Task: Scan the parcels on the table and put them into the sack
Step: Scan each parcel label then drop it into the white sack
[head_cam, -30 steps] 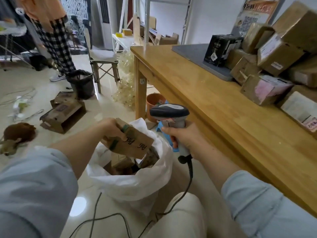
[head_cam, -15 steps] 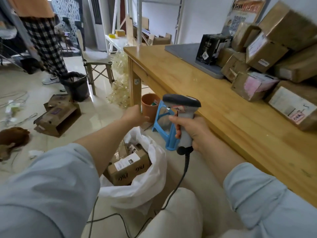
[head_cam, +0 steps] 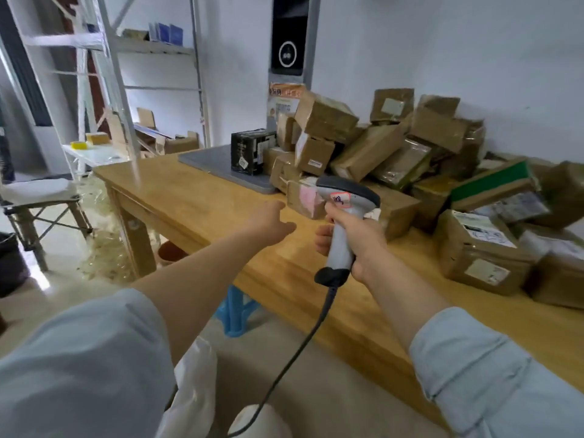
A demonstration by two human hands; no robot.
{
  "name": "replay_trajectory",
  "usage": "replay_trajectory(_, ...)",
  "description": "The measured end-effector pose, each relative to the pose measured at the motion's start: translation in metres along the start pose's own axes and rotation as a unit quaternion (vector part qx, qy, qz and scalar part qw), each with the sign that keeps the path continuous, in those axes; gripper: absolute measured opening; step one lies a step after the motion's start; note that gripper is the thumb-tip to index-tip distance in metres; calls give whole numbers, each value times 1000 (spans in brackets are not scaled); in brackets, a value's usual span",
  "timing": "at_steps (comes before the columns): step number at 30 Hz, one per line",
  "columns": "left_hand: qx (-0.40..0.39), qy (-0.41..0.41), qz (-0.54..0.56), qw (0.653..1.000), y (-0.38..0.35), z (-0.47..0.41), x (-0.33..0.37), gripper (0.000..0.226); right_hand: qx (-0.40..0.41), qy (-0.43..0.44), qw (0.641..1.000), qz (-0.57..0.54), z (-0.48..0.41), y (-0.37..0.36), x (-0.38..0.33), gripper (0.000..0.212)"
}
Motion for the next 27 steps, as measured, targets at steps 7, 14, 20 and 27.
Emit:
replay_trajectory(7, -52, -106, -25, 993, -65, -52, 108, 55, 148, 21, 988, -39, -55, 127, -42, 95)
replay_trajectory(14, -55, -167, -40, 984, -106, -106, 153, 67, 136, 20, 990, -29, -128, 173, -61, 85)
replay_trajectory(20, -70, -169, -14, 983, -130, -131, 157, 73, 127, 46, 989, 55, -174, 178, -87, 21)
replay_trajectory(27, -73, -176, 13, 982, -121, -124, 144, 51, 119, 18, 985, 124, -175, 178, -83, 23)
Point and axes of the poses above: each hand's wrist, its own z-axis away from the middle knuckle, its own y-axis out of the back of the hand, x = y × z, the point moved 10 cm from there along -z, towards the middle knuckle, and after that the axes turned 5 degrees about -y, right-handed, at the moved point
